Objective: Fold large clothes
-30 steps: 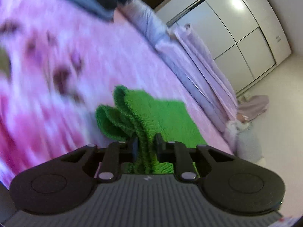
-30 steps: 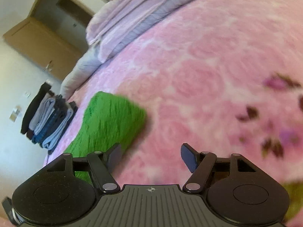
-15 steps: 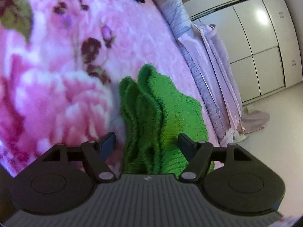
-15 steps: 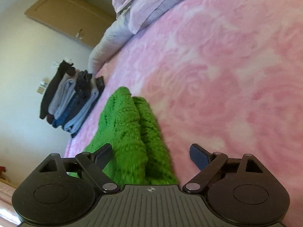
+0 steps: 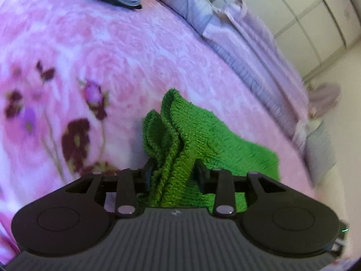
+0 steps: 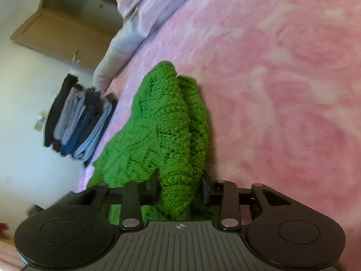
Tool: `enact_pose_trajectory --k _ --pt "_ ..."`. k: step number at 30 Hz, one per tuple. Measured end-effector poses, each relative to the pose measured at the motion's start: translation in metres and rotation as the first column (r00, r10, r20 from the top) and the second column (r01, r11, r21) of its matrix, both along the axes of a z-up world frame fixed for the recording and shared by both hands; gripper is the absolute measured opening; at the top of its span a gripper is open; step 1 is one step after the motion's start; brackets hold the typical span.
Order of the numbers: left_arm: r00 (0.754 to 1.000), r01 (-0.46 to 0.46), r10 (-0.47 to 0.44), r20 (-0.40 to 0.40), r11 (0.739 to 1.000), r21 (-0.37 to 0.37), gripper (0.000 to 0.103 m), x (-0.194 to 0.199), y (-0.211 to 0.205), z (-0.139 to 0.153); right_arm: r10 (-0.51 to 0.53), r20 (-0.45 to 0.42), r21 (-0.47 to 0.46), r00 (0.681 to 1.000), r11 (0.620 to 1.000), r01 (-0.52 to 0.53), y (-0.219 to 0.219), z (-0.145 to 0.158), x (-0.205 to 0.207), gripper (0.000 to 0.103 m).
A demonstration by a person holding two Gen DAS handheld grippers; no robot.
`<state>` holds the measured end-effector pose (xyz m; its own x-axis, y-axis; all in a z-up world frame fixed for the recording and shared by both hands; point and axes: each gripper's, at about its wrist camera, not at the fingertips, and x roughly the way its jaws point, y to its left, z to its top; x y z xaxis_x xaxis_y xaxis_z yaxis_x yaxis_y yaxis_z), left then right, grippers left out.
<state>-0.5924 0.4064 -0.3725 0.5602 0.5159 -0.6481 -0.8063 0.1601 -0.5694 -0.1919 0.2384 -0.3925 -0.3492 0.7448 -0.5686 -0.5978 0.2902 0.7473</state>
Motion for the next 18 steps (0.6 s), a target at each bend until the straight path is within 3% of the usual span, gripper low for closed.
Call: enact_pose_trajectory --k 1,4,7,9,11,13,15,18 --pt "0.999 0.008 -0.007 -0.037 1.0 0.016 0.035 0.004 -0.003 0.006 -0.017 0.042 -0.003 0.999 1.0 0.017 -0.003 0.004 0.0 0.051" --pt "0.987 -0.022 0.04 -0.157 0.993 0.118 0.033 0.01 -0.022 0.027 -0.091 0.211 0.036 0.973 0.996 0.086 -0.013 0.035 -0.001 0.052" --pt "0.962 0.0 0.064 -0.265 0.972 0.237 0.032 0.021 -0.052 0.047 -0.108 0.528 0.15 0.842 0.988 0.033 -0.027 0.075 -0.034 0.052" --pt "0.943 0.093 0.005 -0.332 0.956 0.277 0.032 0.038 -0.074 0.054 -0.067 0.651 0.183 0.756 0.981 -0.071 -0.036 0.088 -0.067 0.051" --pt "0.915 0.183 -0.061 -0.399 0.944 0.276 0.029 0.057 -0.091 0.051 0.002 0.718 0.156 0.696 0.974 -0.164 -0.042 0.085 -0.097 0.048" --pt "0.887 0.222 -0.088 -0.453 0.942 0.251 0.029 0.071 -0.095 0.04 0.075 0.757 0.071 0.648 0.978 -0.197 -0.037 0.067 -0.118 0.041" --pt "0.869 0.237 -0.097 -0.485 0.943 0.235 0.029 0.076 -0.095 0.03 0.135 0.759 -0.016 0.637 0.982 -0.19 -0.026 0.042 -0.126 0.042" --pt "0.862 0.231 -0.085 -0.5 0.943 0.239 0.029 0.077 -0.099 0.03 0.136 0.773 -0.019 0.62 0.981 -0.191 -0.019 0.033 -0.126 0.043"
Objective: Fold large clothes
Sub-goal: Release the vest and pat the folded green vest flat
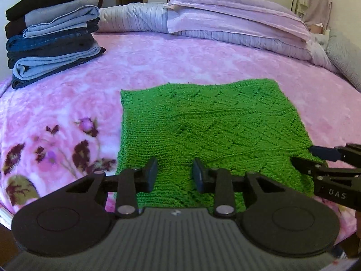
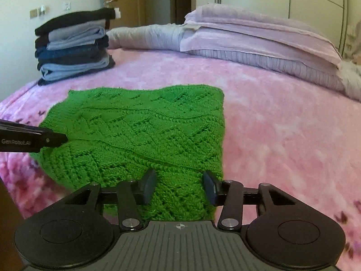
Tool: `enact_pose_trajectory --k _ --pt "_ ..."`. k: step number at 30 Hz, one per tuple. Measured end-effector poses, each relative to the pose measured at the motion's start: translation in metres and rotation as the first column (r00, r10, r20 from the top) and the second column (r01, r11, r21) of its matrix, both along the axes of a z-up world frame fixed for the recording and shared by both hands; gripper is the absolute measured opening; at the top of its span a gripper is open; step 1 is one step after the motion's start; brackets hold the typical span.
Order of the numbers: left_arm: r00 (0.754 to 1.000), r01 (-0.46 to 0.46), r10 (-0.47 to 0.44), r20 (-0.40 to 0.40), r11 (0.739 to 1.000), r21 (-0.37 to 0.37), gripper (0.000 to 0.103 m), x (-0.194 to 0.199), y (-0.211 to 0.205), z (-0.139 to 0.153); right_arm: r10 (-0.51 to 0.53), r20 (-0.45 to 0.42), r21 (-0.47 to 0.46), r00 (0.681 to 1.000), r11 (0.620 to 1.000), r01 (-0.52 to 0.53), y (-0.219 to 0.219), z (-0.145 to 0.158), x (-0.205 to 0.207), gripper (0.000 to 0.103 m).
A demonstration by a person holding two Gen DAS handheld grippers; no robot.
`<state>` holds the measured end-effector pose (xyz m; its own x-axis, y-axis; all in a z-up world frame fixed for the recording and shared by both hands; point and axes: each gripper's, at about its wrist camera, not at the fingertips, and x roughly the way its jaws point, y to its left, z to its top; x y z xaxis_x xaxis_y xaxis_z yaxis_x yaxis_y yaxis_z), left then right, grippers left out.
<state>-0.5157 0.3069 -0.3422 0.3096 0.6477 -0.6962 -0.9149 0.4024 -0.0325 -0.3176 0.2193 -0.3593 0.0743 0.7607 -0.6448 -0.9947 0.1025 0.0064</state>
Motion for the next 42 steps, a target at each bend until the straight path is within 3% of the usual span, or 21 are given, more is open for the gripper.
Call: enact_pose_trajectory --k 5,7,10,16,29,35,42 --pt "0.999 -0.038 0.038 -0.009 0.999 -0.021 0.029 0.004 -0.017 0.023 -0.029 -0.056 -0.057 0.998 0.998 0.025 0.0 0.022 0.005 0.048" --pt "0.999 -0.032 0.032 -0.004 0.999 -0.023 0.039 0.002 -0.028 0.032 -0.044 -0.089 -0.043 0.995 0.998 0.04 -0.013 0.033 0.005 0.066" --pt "1.0 -0.021 0.021 -0.012 0.999 -0.029 0.045 0.002 -0.054 0.043 -0.045 -0.141 -0.039 0.989 0.998 0.04 -0.038 0.047 0.0 0.072" --pt "1.0 0.004 -0.005 -0.026 1.0 -0.019 0.058 -0.004 -0.105 0.057 -0.06 -0.179 -0.04 0.982 0.998 0.054 -0.082 0.065 -0.016 0.074" --pt "0.999 0.016 -0.013 -0.037 0.997 0.069 0.065 -0.019 -0.185 0.09 -0.064 -0.131 0.024 0.989 0.997 0.068 -0.155 0.099 -0.043 0.074" --pt "0.999 0.03 -0.027 -0.033 0.997 0.072 0.066 -0.023 -0.2 0.09 -0.038 -0.128 0.035 0.991 0.998 0.043 -0.169 0.101 -0.048 0.074" --pt "0.999 0.034 -0.034 -0.022 0.999 0.031 0.068 -0.024 -0.184 0.079 -0.067 -0.143 0.011 0.987 0.998 0.069 -0.167 0.095 -0.039 0.074"
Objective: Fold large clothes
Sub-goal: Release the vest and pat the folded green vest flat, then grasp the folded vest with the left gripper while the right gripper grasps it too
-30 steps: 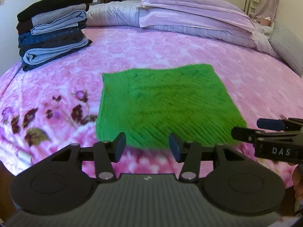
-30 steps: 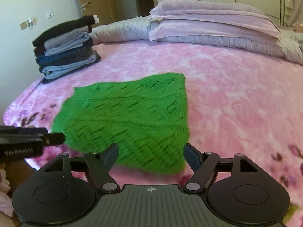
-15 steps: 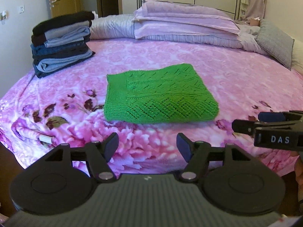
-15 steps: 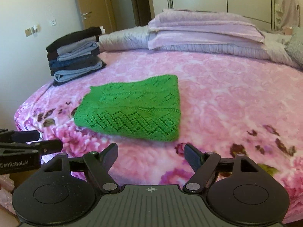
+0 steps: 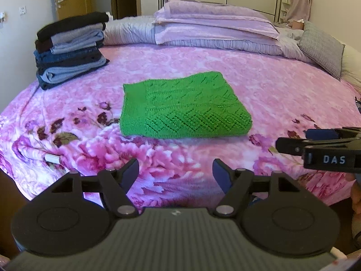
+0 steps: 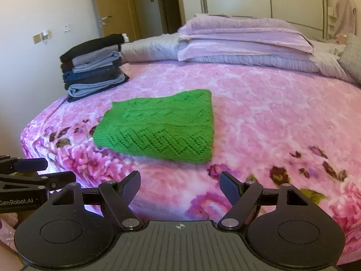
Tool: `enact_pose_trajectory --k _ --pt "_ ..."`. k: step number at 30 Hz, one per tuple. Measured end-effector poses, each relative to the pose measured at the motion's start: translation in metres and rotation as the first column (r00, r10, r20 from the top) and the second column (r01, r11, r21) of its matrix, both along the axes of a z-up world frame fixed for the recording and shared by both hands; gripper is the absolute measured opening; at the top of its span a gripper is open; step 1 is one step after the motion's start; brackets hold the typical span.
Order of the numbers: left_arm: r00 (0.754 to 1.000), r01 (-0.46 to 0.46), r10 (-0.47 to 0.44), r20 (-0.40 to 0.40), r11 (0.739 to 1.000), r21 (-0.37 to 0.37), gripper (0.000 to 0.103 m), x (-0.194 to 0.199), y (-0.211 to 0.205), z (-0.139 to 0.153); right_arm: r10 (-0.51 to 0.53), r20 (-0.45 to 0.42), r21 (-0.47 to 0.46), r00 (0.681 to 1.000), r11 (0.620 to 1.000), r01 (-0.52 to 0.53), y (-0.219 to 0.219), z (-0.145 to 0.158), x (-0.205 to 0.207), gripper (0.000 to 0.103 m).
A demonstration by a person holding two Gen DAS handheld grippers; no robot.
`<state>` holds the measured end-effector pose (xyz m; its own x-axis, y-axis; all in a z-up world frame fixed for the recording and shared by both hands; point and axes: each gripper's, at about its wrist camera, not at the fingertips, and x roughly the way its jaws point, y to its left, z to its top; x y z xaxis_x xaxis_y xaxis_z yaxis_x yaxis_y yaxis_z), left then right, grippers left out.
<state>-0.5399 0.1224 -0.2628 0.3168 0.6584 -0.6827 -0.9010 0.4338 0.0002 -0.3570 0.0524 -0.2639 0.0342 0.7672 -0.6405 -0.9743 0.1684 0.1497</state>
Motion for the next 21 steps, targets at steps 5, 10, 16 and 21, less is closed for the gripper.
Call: enact_pose_trajectory --k 5,10,16,21 --pt "1.0 0.003 -0.002 0.011 0.999 -0.041 0.069 0.003 0.019 -0.012 -0.017 0.002 -0.046 1.0 0.999 0.017 0.015 -0.01 0.009 0.074" --pt "1.0 -0.014 0.015 0.015 0.997 -0.076 0.069 0.004 0.042 -0.023 -0.007 0.005 -0.086 1.0 0.996 0.007 0.036 -0.021 0.012 0.074" --pt "0.998 -0.034 0.04 0.047 0.993 -0.116 0.069 -0.002 0.074 -0.032 -0.001 -0.004 -0.131 1.0 0.991 0.0 0.062 -0.036 0.02 0.074" --pt "0.982 -0.098 0.118 0.148 0.986 -0.136 0.071 -0.031 0.119 -0.034 -0.022 -0.043 -0.089 0.999 0.996 0.018 0.077 -0.044 0.047 0.074"
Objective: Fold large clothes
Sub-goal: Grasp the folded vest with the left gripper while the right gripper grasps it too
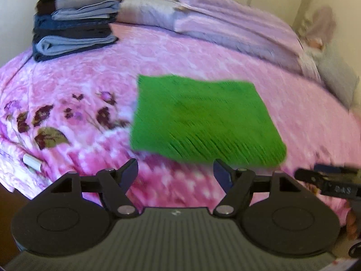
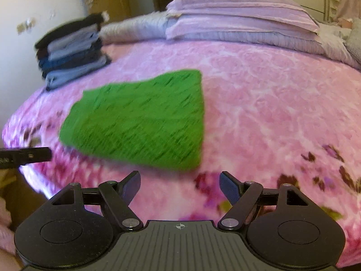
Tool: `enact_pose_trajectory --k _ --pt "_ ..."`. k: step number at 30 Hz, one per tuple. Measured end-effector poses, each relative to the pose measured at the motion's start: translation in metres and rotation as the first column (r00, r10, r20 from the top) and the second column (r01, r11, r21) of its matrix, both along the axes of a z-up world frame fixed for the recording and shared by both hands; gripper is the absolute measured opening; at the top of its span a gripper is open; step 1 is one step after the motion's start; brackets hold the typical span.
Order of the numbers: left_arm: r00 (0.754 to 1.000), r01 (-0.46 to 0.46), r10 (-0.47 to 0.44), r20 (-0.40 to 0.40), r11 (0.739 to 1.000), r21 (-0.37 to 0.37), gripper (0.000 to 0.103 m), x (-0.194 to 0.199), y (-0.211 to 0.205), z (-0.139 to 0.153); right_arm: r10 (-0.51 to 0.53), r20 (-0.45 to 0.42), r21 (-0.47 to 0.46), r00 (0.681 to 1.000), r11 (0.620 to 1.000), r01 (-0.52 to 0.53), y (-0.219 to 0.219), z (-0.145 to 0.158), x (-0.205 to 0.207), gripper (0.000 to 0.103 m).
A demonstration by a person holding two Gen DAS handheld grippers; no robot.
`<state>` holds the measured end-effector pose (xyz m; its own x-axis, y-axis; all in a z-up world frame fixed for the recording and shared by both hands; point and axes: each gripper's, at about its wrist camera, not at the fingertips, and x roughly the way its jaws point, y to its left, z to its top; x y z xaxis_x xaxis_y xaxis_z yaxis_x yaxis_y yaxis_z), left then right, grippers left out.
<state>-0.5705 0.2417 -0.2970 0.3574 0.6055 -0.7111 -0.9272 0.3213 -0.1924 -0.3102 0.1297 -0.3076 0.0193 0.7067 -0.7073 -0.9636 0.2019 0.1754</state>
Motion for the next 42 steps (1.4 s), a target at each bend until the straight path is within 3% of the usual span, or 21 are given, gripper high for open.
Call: enact_pose_trajectory --k 3,5,7,12,17,20,22,24,29,30,34,36,38,42 --pt "0.995 -0.062 0.064 0.071 0.998 -0.02 0.077 -0.025 0.039 -0.004 -0.041 -0.112 0.065 0.993 0.997 0.048 0.011 -0.002 0.032 0.074" --pt "0.984 -0.059 0.071 0.161 0.995 -0.079 0.078 -0.041 0.066 -0.013 -0.064 -0.226 0.091 0.972 0.992 0.087 0.022 -0.006 0.056 0.074" --pt "0.967 -0.06 0.096 0.237 0.986 -0.156 0.078 -0.053 0.095 -0.027 -0.074 -0.33 0.099 0.941 0.989 0.112 0.034 -0.014 0.076 0.074" --pt "0.939 -0.014 0.111 0.327 0.959 -0.284 0.078 -0.063 0.145 -0.063 -0.097 -0.515 0.037 0.852 0.99 0.135 0.074 -0.047 0.11 0.074" --pt "0.925 0.031 0.101 0.366 0.941 -0.337 0.077 -0.057 0.172 -0.091 -0.087 -0.645 -0.004 0.76 0.994 0.111 0.102 -0.08 0.124 0.074" --pt "0.908 0.061 0.088 0.41 0.939 -0.337 0.072 -0.055 0.182 -0.096 -0.065 -0.671 -0.002 0.738 0.996 0.086 0.119 -0.09 0.126 0.071" --pt "0.906 0.091 0.063 0.419 0.936 -0.339 0.058 -0.05 0.189 -0.1 -0.052 -0.68 -0.003 0.731 0.998 0.068 0.129 -0.093 0.126 0.057" --pt "0.891 0.132 0.046 0.451 0.925 -0.355 0.049 -0.043 0.196 -0.107 -0.035 -0.704 -0.006 0.709 0.999 0.043 0.14 -0.1 0.127 0.057" --pt "0.869 0.157 0.046 0.492 0.918 -0.364 0.05 -0.034 0.206 -0.119 0.022 -0.732 0.018 0.681 1.0 -0.014 0.154 -0.109 0.128 0.057" --pt "0.871 0.163 0.035 0.491 0.921 -0.354 0.051 -0.031 0.206 -0.119 0.032 -0.731 0.025 0.682 0.999 -0.021 0.155 -0.11 0.127 0.056" --pt "0.884 0.188 -0.022 0.466 0.931 -0.313 0.047 -0.018 0.207 -0.118 0.068 -0.735 0.057 0.675 0.998 -0.038 0.161 -0.118 0.121 0.034" --pt "0.89 0.207 -0.057 0.453 0.935 -0.289 0.041 -0.013 0.206 -0.117 0.086 -0.75 0.074 0.656 0.996 -0.047 0.165 -0.123 0.12 0.031" --pt "0.889 0.212 -0.071 0.453 0.94 -0.268 0.037 -0.013 0.201 -0.116 0.117 -0.742 0.097 0.66 0.993 -0.067 0.163 -0.124 0.121 0.028" --pt "0.897 0.17 -0.027 0.44 0.942 -0.288 0.03 -0.01 0.193 -0.109 0.073 -0.755 0.048 0.651 0.997 -0.056 0.158 -0.118 0.12 0.025"
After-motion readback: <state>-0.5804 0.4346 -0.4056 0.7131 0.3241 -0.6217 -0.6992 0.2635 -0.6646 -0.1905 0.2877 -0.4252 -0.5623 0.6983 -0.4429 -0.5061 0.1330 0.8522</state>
